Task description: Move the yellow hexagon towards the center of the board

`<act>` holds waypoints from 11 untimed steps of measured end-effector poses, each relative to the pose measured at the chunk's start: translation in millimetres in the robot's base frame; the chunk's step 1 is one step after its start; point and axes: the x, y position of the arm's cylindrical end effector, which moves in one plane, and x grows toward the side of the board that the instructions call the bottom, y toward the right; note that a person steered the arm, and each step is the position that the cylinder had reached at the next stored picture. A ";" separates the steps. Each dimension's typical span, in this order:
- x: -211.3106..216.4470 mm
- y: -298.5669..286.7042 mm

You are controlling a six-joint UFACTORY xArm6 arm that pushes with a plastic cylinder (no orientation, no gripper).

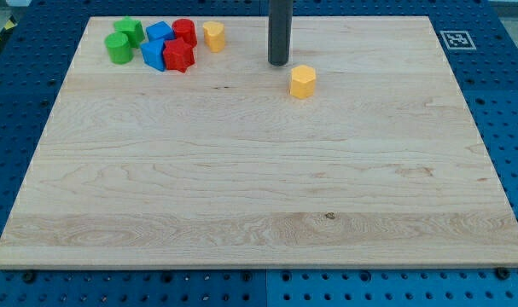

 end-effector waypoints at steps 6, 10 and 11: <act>24.6 5.6; 108.2 5.6; 144.5 17.9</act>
